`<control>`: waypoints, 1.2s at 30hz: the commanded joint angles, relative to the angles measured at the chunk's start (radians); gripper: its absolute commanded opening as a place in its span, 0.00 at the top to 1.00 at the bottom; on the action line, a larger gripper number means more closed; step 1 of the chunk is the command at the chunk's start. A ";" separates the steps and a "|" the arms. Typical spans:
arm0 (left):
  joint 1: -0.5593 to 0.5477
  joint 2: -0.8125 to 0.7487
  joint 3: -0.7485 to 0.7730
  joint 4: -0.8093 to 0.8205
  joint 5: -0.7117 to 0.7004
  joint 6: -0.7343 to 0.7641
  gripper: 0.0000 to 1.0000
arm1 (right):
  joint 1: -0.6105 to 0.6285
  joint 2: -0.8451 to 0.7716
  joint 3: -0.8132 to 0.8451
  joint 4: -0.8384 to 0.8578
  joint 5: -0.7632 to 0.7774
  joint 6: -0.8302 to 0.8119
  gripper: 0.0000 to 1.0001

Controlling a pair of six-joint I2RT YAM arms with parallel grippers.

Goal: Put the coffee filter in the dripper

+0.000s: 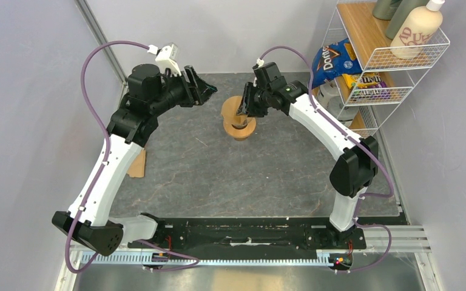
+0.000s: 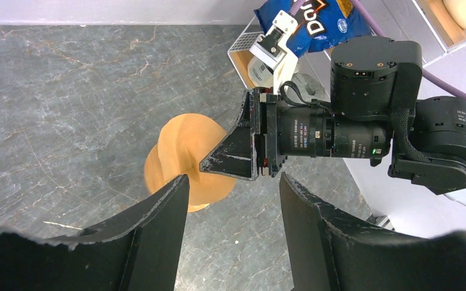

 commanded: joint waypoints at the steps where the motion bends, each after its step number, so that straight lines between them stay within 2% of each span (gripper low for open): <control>1: 0.000 0.006 -0.001 0.025 0.015 -0.016 0.36 | -0.004 -0.001 0.066 -0.022 0.003 -0.015 0.55; 6: 0.000 0.015 -0.014 0.001 -0.004 0.031 0.36 | -0.012 -0.019 0.104 -0.057 0.036 -0.050 0.51; 9: 0.000 0.053 0.012 -0.078 -0.009 0.089 0.35 | -0.017 -0.038 0.134 -0.091 0.078 -0.118 0.47; 13: 0.002 0.116 0.077 -0.195 0.023 0.190 0.26 | -0.018 -0.055 0.147 -0.097 0.082 -0.295 0.35; 15: 0.004 0.145 0.107 -0.225 0.088 0.256 0.27 | -0.021 -0.066 0.149 -0.083 0.056 -0.394 0.32; 17: 0.003 0.207 0.176 -0.289 0.175 0.338 0.33 | -0.035 -0.077 0.165 -0.097 0.028 -0.433 0.29; 21: -0.003 0.393 0.394 -0.497 0.268 0.502 0.53 | -0.102 -0.120 0.143 -0.138 -0.088 -0.458 0.17; 24: -0.026 0.513 0.553 -0.597 0.231 0.596 0.66 | -0.153 -0.172 0.106 -0.154 -0.135 -0.459 0.04; 26: -0.055 0.572 0.638 -0.627 0.183 0.644 0.73 | -0.177 -0.203 0.088 -0.164 -0.140 -0.464 0.03; 31: -0.121 0.712 0.795 -0.702 0.083 0.723 0.84 | -0.223 -0.271 0.040 -0.180 -0.133 -0.472 0.03; 36: -0.168 0.773 0.779 -0.703 -0.002 0.777 0.86 | -0.250 -0.312 0.005 -0.180 -0.118 -0.472 0.03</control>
